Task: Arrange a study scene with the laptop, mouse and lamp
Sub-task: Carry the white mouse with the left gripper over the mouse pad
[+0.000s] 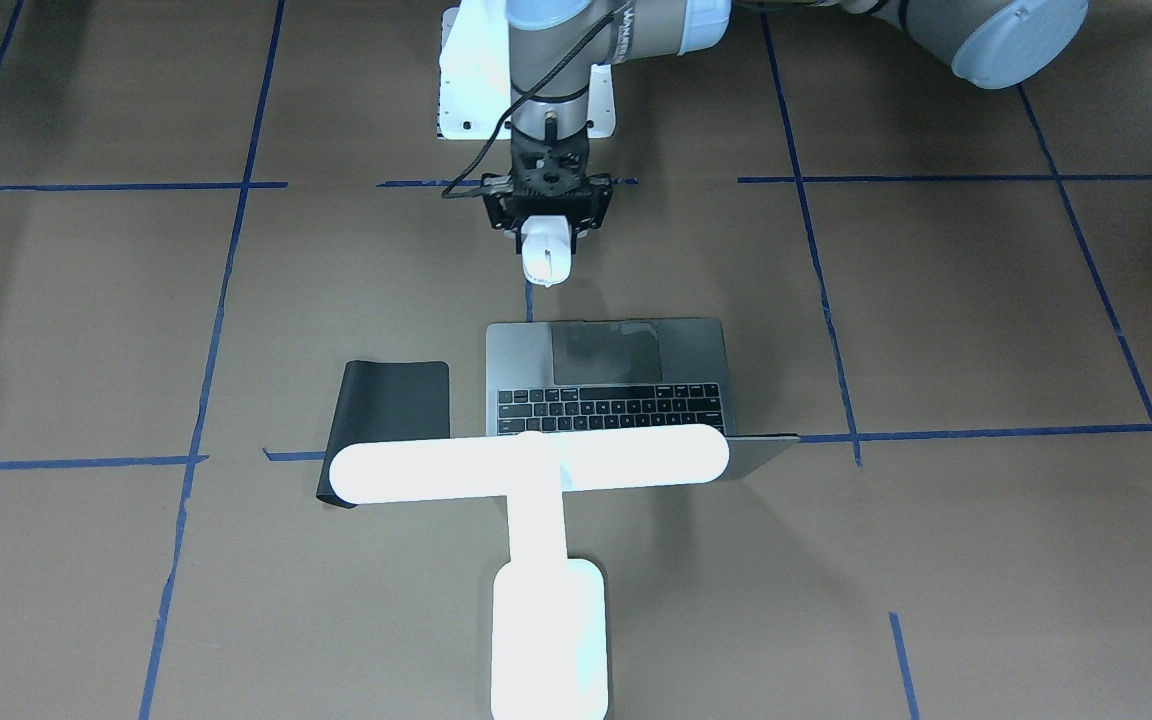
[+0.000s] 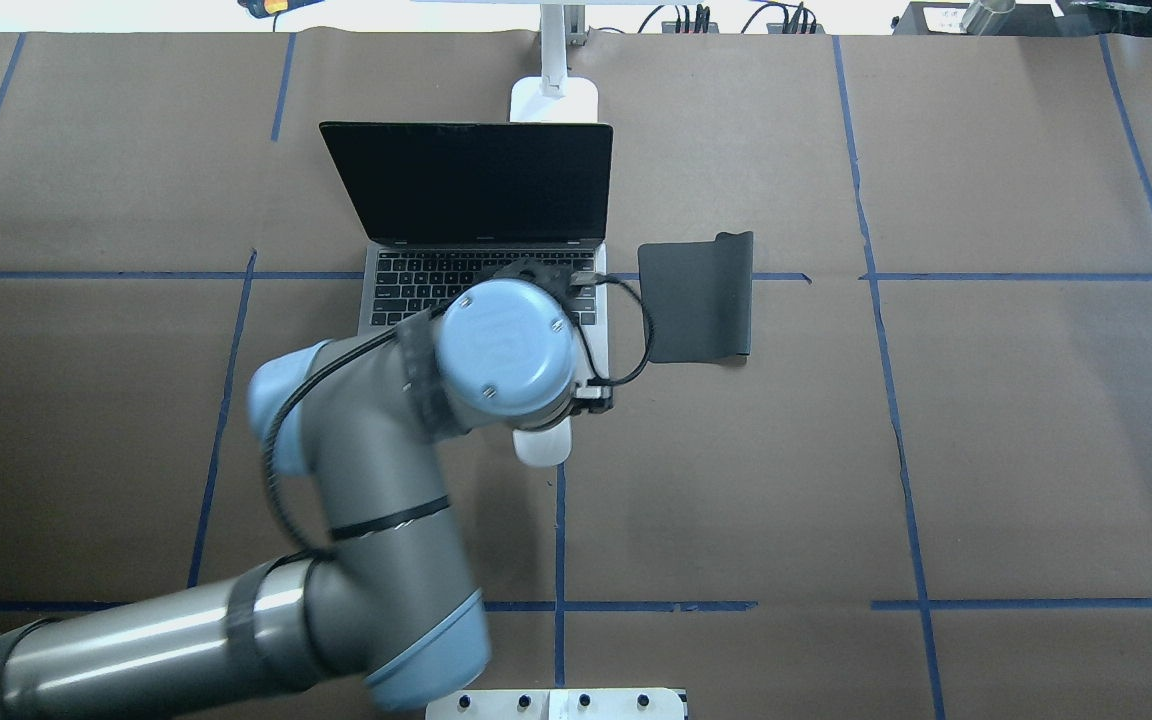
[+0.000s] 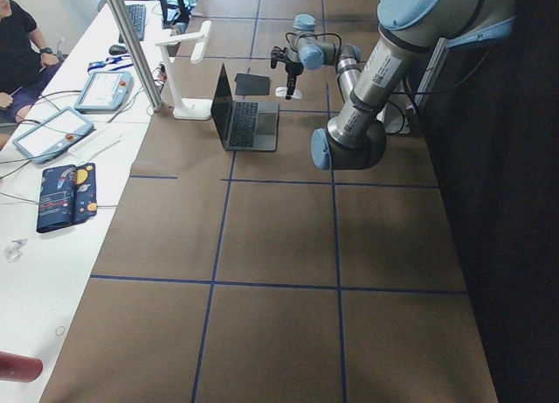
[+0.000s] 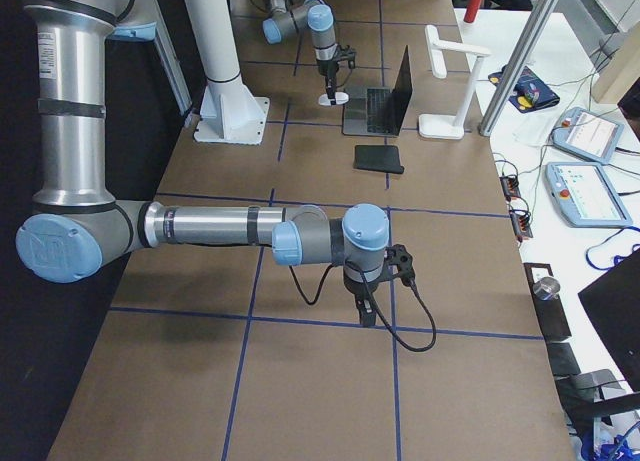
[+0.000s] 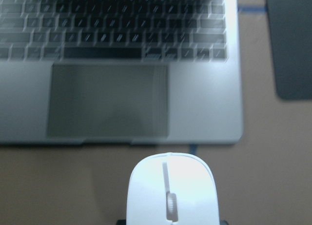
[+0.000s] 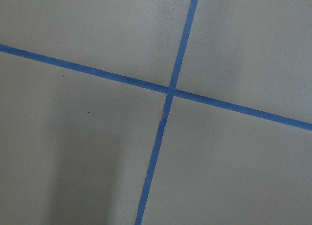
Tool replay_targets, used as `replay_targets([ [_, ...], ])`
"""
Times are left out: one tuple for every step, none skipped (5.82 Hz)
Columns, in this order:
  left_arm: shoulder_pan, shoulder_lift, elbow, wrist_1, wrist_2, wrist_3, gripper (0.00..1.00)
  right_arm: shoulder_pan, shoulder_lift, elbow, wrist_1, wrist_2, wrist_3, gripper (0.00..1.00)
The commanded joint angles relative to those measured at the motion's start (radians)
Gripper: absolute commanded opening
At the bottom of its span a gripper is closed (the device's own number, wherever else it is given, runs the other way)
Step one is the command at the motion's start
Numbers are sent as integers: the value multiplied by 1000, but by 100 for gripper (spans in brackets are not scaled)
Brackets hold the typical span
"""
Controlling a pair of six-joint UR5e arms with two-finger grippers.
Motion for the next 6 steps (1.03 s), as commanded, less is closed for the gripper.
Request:
replay_targets([
  [-39,-224,330,-104,-17,4,35,0,0,-1,0,0,1,100],
  [-48,-365,564,-196,-17,1,35,0,0,-1,-2,0,2,100],
  [-48,-477,743,-237,-17,-8,36,0,0,-3,-2,0,4,100],
  [-57,-490,825,-328,-17,-31,36,0,0,-6,-2,0,7,100],
  [-57,-557,946,-388,-18,-50,36,0,0,-6,-2,0,7,100],
  [-53,-625,1097,-501,-14,-105,36,0,-2,-6,-2,5,7,100],
])
